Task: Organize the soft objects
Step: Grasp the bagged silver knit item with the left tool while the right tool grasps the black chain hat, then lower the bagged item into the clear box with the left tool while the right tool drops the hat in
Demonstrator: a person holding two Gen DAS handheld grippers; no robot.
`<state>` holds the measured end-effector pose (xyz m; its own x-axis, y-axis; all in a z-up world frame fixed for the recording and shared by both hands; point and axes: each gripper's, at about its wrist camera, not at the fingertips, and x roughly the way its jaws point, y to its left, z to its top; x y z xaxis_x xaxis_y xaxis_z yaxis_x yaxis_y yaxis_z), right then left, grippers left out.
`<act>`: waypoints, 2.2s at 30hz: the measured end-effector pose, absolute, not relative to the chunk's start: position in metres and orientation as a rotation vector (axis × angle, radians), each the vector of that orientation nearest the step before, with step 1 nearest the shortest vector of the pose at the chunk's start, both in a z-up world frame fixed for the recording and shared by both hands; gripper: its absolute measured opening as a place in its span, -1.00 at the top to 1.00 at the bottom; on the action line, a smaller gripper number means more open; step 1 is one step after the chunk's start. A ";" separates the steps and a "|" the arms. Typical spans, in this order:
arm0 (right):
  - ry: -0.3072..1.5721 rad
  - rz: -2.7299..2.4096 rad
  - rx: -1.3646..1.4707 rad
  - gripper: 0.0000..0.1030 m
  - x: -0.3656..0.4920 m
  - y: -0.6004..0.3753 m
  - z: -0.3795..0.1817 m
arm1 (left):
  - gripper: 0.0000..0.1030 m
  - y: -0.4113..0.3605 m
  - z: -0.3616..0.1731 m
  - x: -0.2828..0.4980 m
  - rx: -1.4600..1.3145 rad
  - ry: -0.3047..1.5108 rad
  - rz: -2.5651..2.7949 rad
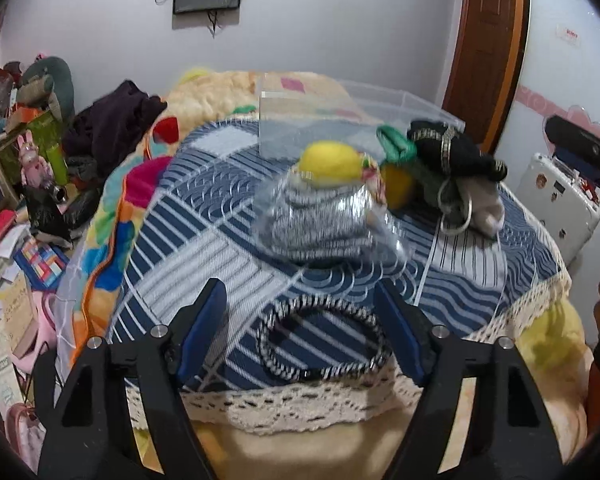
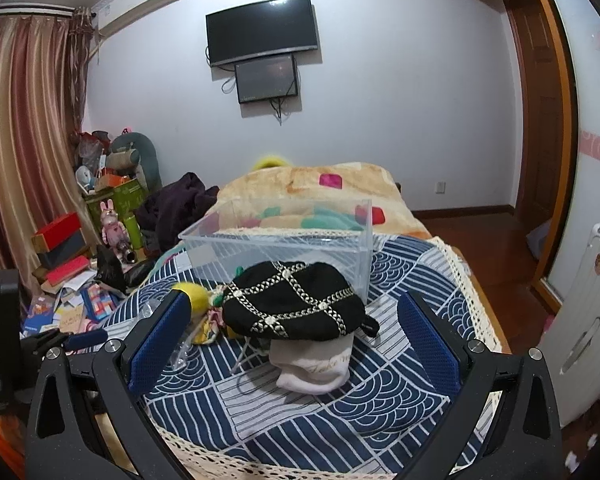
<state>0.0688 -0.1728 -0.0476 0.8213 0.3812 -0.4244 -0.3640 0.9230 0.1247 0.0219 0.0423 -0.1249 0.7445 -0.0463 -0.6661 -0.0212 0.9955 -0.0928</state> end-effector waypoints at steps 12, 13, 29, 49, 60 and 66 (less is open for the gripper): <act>0.571 0.417 0.027 -0.78 0.095 -0.161 -0.069 | 0.93 0.050 -0.129 0.020 -0.106 0.745 -0.009; 0.578 0.418 0.017 -0.76 0.097 -0.158 -0.070 | 0.95 0.050 -0.129 0.020 -0.106 0.745 -0.011; 0.603 0.426 0.010 0.36 0.102 -0.161 -0.076 | 0.08 0.050 -0.107 0.025 -0.099 0.712 -0.023; 0.481 0.427 0.061 0.48 0.085 -0.179 -0.051 | -0.24 0.037 -0.122 0.083 -0.139 0.722 -0.040; 0.463 0.424 0.068 0.48 0.083 -0.180 -0.048 | 0.21 0.039 -0.101 0.057 -0.138 0.664 -0.044; 0.448 0.422 0.075 0.48 0.083 -0.182 -0.041 | 0.21 0.046 -0.065 0.046 -0.147 0.576 -0.046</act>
